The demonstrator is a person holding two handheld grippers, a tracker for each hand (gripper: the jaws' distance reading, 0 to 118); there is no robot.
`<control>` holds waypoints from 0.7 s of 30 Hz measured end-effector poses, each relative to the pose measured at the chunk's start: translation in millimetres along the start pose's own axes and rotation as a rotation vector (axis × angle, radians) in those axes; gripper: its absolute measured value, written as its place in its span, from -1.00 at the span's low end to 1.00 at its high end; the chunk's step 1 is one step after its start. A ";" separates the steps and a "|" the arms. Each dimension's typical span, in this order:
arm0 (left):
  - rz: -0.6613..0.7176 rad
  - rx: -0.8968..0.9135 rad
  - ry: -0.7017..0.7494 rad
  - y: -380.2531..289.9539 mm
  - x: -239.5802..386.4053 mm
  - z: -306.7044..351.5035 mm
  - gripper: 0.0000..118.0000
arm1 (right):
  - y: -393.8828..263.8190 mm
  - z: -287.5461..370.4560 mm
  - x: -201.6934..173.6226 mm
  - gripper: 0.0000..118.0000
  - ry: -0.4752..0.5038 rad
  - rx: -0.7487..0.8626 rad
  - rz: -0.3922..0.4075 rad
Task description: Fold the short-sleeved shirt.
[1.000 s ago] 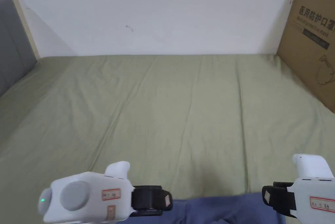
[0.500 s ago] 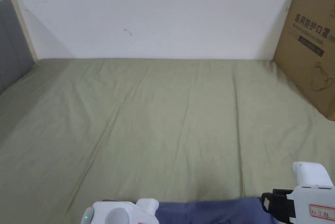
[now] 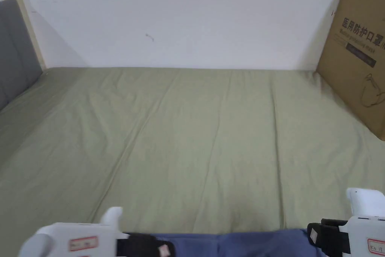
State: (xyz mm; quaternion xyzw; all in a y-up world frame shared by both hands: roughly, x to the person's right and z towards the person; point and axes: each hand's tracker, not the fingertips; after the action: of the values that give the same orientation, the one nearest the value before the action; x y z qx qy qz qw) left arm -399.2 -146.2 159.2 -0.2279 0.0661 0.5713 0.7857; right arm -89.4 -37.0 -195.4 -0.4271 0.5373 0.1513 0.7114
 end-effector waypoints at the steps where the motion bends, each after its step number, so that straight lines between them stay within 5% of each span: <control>1: 0.035 0.043 -0.007 5.4 -13.9 16.8 -0.94 | 0.6 0.1 0.5 -1.00 0.000 0.001 0.003; 3: 0.028 0.112 -0.029 13.6 -35.7 47.4 -0.46 | 0.5 3.2 -0.1 -1.00 0.005 0.021 0.009; 4: 0.039 0.097 -0.038 14.1 -43.1 54.5 -0.06 | 1.0 3.9 -0.1 -1.00 0.011 0.027 0.007; 5: 0.065 0.089 -0.040 17.8 -52.2 62.5 0.56 | 1.5 2.4 1.9 -1.00 0.015 0.027 0.001; 6: 0.084 0.079 -0.042 20.5 -60.8 68.1 0.91 | 2.4 1.7 2.0 -1.00 0.015 0.024 -0.005; 7: 0.095 0.074 -0.039 21.7 -67.6 71.0 1.00 | 3.0 1.3 1.4 -1.00 0.013 0.022 -0.009; 14: 0.206 0.005 -0.004 4.4 -104.7 37.1 1.00 | 1.4 0.1 -12.3 -1.00 -0.034 0.016 0.058; 20: 0.320 -0.043 -0.328 -3.2 -117.5 -10.7 0.94 | 1.1 -5.8 -22.8 -1.00 -0.020 -0.013 0.073; 21: 0.266 -0.067 -0.315 -4.2 -114.0 -18.1 0.81 | 1.7 -6.2 -24.5 -1.00 -0.019 -0.009 0.076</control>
State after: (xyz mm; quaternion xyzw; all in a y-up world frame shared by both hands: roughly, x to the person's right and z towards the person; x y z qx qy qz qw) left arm -431.1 -253.9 185.9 -0.1511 -0.0470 0.7005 0.6959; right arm -103.7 -34.8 -174.6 -0.4081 0.5456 0.1846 0.7083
